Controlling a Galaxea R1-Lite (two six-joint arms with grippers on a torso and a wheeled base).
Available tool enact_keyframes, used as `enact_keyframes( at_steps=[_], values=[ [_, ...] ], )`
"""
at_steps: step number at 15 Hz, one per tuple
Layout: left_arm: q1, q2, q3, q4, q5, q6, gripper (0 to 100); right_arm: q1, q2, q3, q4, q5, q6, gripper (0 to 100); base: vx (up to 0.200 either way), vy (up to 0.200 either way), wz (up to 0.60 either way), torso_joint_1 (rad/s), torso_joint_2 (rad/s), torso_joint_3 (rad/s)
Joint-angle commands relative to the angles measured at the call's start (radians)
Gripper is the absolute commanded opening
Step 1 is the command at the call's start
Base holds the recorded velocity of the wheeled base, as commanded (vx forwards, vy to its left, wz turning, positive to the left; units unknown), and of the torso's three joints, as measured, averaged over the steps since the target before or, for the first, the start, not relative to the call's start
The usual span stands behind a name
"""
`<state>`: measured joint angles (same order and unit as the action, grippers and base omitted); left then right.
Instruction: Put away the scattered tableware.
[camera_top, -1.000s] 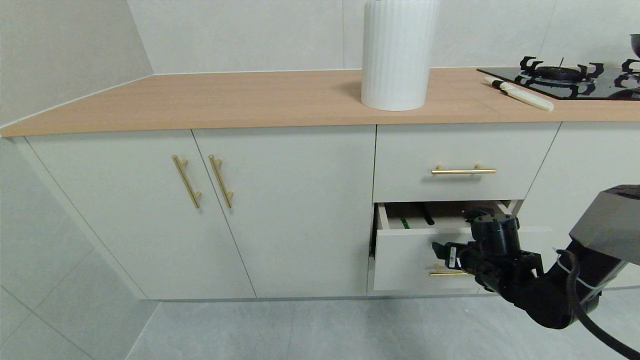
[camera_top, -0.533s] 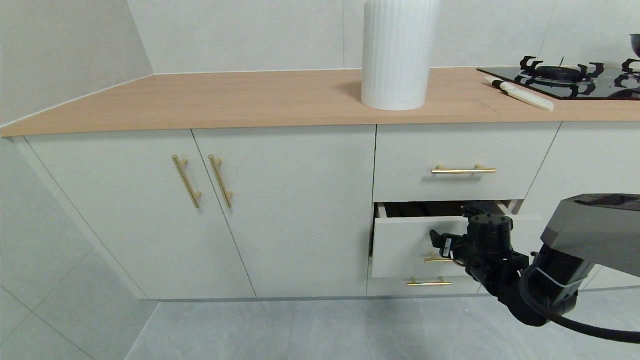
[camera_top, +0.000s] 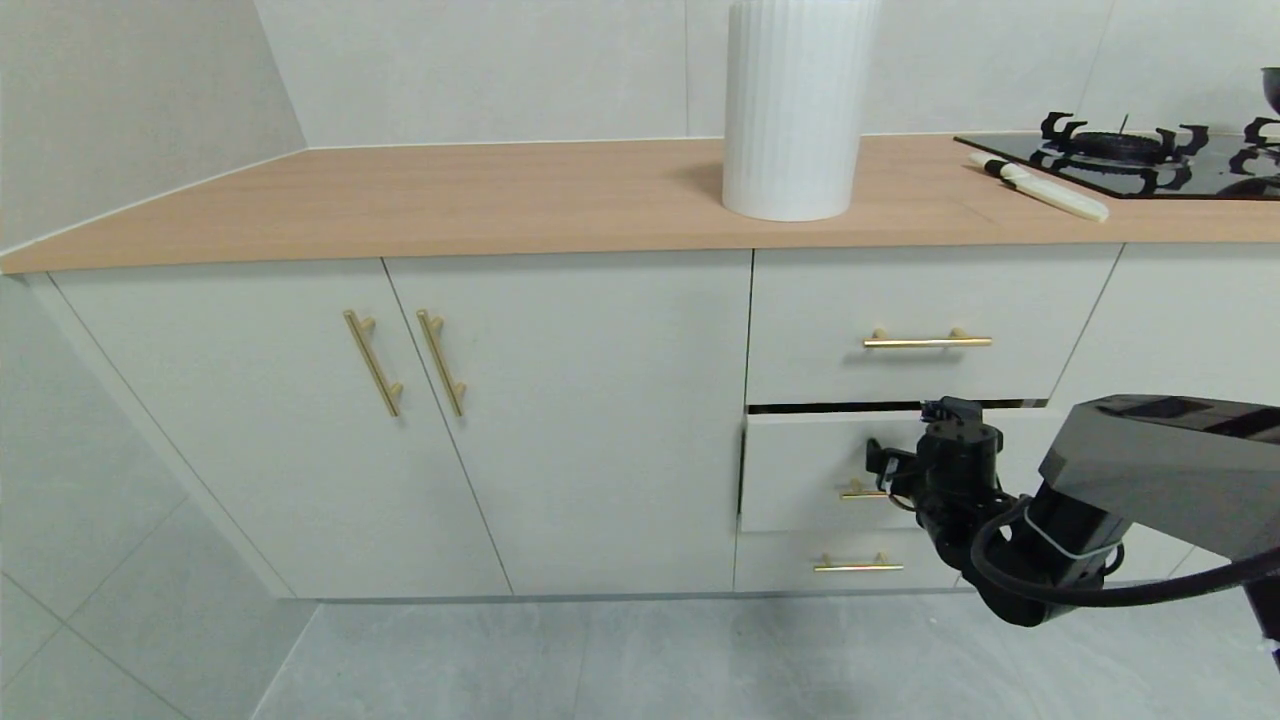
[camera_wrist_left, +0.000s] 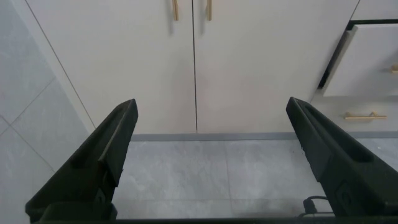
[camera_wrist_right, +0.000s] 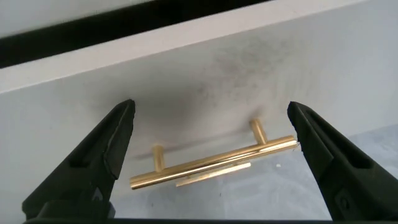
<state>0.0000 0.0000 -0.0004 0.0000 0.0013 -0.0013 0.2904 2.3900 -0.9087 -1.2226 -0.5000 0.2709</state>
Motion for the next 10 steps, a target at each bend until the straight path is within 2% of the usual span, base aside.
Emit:
enact_keyframes(
  at_steps=[1, 10],
  values=[
    [0.000, 0.000, 0.000, 0.000, 0.000, 0.000, 100, -0.007, 0.038, -0.050, 0.000, -0.023, 0.001, 100, 0.000, 0.000, 0.00, 0.000, 0.00, 0.000],
    [0.000, 0.000, 0.000, 0.000, 0.000, 0.000, 100, -0.031, 0.090, -0.164, -0.014, -0.103, -0.001, 100, 0.000, 0.000, 0.00, 0.000, 0.00, 0.000]
  ],
)
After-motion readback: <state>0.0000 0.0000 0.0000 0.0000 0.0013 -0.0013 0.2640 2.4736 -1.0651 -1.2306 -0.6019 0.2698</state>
